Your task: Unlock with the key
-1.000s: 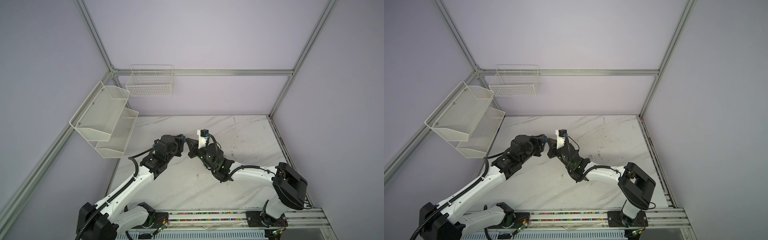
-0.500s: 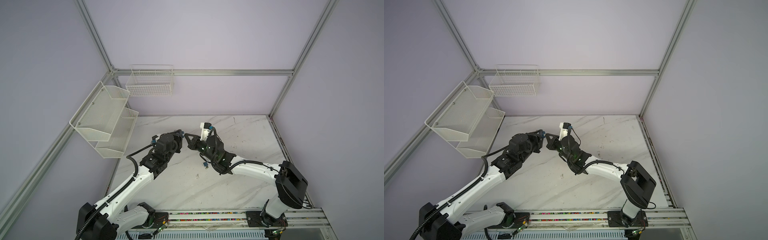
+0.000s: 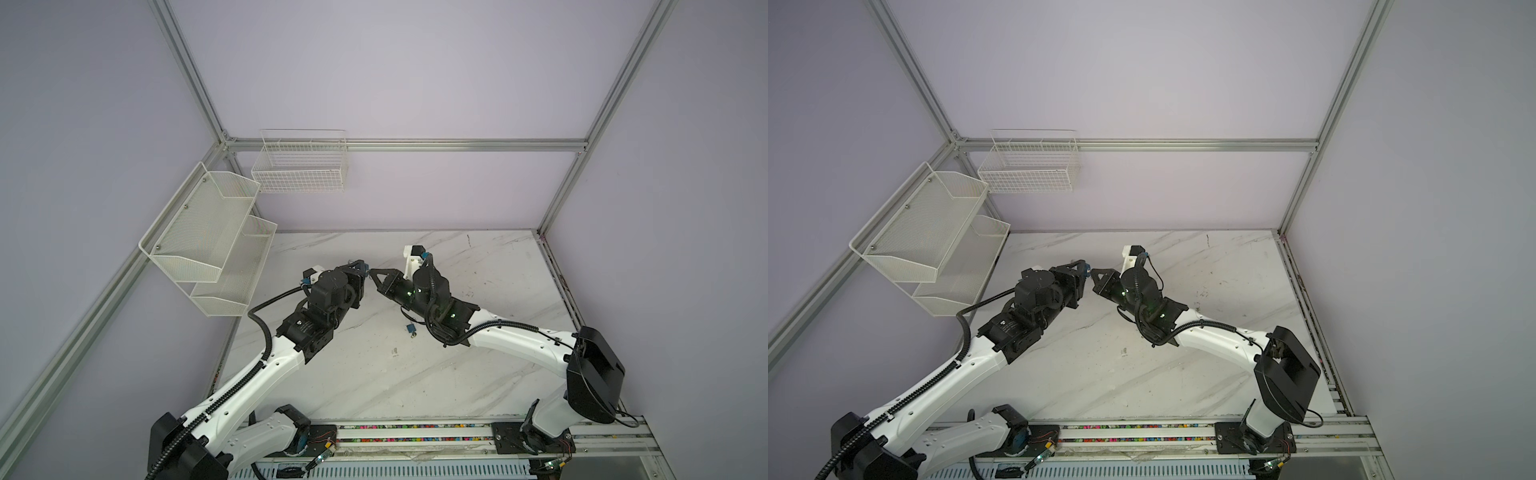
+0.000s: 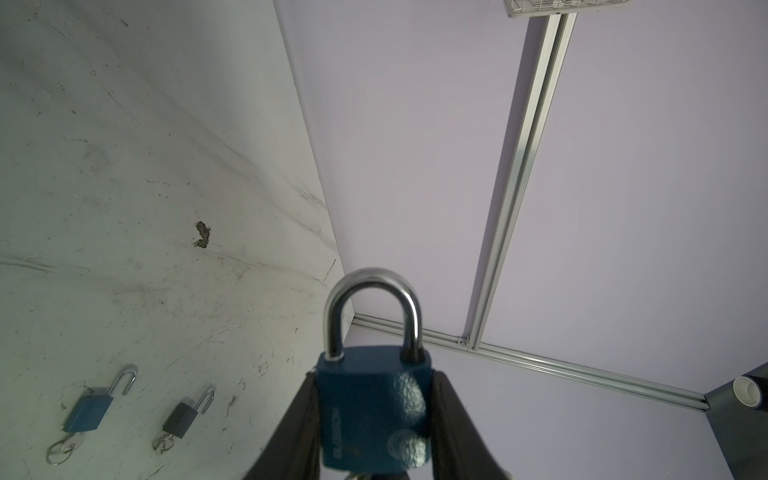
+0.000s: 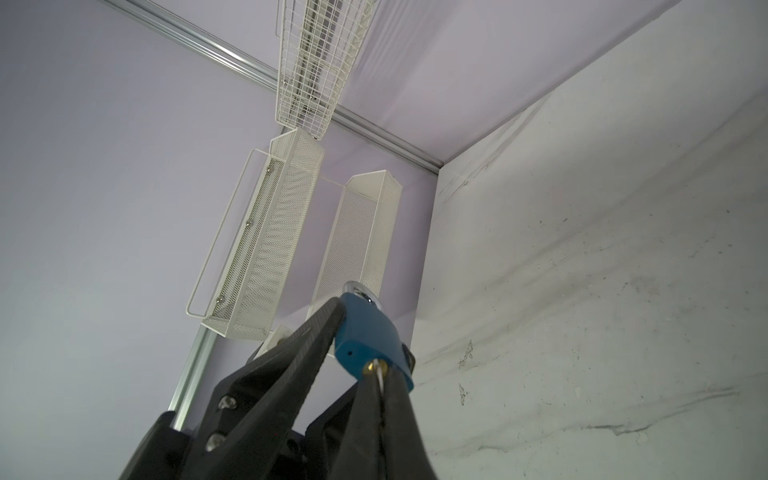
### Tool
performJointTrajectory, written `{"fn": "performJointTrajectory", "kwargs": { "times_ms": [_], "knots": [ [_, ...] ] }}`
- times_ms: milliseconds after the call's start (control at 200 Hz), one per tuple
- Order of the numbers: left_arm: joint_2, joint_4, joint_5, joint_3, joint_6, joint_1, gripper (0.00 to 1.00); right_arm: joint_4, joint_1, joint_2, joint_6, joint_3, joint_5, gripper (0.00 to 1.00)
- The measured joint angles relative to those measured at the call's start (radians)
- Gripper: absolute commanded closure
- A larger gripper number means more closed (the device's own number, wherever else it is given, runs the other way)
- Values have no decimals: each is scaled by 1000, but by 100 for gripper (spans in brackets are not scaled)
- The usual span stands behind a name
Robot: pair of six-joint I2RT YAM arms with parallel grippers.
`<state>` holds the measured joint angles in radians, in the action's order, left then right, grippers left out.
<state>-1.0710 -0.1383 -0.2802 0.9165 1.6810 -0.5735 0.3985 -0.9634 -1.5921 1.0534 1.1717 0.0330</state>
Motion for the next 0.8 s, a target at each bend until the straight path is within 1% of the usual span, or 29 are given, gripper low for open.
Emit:
{"fn": "performJointTrajectory", "kwargs": {
  "times_ms": [215, 350, 450, 525, 640, 710, 800],
  "knots": [
    [-10, 27, -16, -4, -24, -13, 100, -16, 1, 9, 57, 0, 3, 100],
    [-18, 40, -18, -5, -27, -16, 100, -37, 2, 16, 55, 1, 17, 100],
    [-18, 37, -14, -3, -54, -19, 100, -63, 0, 27, 27, 0, 28, 100],
    [-18, 23, -4, -2, -81, -23, 100, -101, -4, 40, -10, 0, 39, 86],
    [-19, -15, 42, -2, -137, -18, 100, -151, -16, 74, -73, -16, 60, 65],
    [-19, -54, 71, -2, -183, -6, 100, -175, -21, 109, -110, -29, 72, 56],
    [-18, -105, 95, -2, -272, 20, 100, -208, -24, 164, -150, -42, 84, 47]
  ]
}}
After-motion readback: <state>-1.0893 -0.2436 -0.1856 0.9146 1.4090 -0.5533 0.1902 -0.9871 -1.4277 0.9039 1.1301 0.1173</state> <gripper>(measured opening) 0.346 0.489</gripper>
